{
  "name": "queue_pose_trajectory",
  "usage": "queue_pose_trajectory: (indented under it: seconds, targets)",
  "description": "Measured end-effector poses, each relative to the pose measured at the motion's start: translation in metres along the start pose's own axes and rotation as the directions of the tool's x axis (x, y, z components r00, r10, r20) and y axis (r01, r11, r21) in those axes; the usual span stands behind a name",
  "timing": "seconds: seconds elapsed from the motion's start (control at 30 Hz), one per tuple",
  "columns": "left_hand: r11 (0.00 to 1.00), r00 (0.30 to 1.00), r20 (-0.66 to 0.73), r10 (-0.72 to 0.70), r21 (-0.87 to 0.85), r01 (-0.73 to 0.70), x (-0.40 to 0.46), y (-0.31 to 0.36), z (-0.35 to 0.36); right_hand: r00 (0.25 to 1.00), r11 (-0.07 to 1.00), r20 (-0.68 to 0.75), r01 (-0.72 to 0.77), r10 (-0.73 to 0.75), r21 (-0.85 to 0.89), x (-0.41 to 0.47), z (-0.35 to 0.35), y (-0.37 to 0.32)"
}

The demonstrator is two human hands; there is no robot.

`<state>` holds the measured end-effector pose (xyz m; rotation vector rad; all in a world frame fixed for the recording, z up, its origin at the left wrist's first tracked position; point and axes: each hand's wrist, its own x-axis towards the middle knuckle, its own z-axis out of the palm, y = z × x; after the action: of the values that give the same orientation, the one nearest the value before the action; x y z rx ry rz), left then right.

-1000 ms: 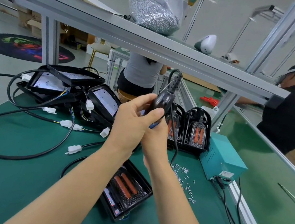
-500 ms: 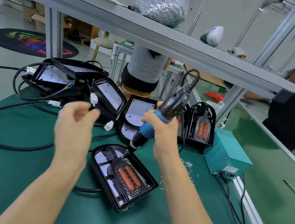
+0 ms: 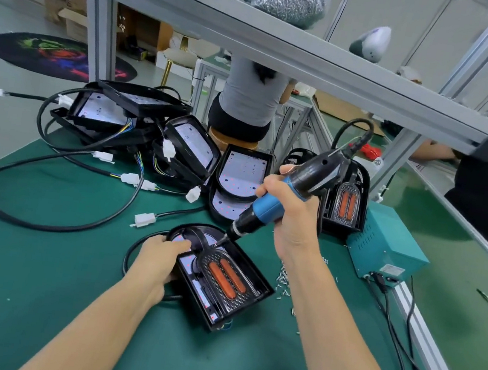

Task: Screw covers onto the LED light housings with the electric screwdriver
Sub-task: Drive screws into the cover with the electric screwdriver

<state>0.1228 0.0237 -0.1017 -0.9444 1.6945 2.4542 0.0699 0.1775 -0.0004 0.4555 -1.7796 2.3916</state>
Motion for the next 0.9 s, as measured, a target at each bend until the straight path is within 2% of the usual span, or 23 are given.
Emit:
queue_pose_trajectory:
  seconds: [0.3, 0.57, 0.7, 0.9]
  targets:
    - [0.983, 0.989, 0.114, 0.091, -0.171, -0.071, -0.0027, -0.0066, -0.0011, 0.993, 0.993, 0.006, 0.121, -0.121, -0.002, -0.0071, 0.0017, -0.0049]
    - [0.985, 0.989, 0.093, 0.113, -0.144, -0.098, 0.0032, -0.0099, -0.0025, 0.985, 0.984, -0.023, 0.172, -0.172, -0.037, -0.0043, 0.0055, -0.0028]
    - [0.985, 0.989, 0.091, 0.117, -0.138, -0.104, 0.0048, -0.0105, -0.0019, 0.983, 0.980, 0.009, 0.181, -0.181, -0.077, -0.0029, 0.0049, -0.0022]
    - [0.985, 0.989, 0.082, 0.119, -0.138, -0.107, 0.0056, -0.0106, -0.0005, 0.974, 0.979, 0.134, 0.192, -0.182, -0.069, -0.0042, 0.0061, -0.0021]
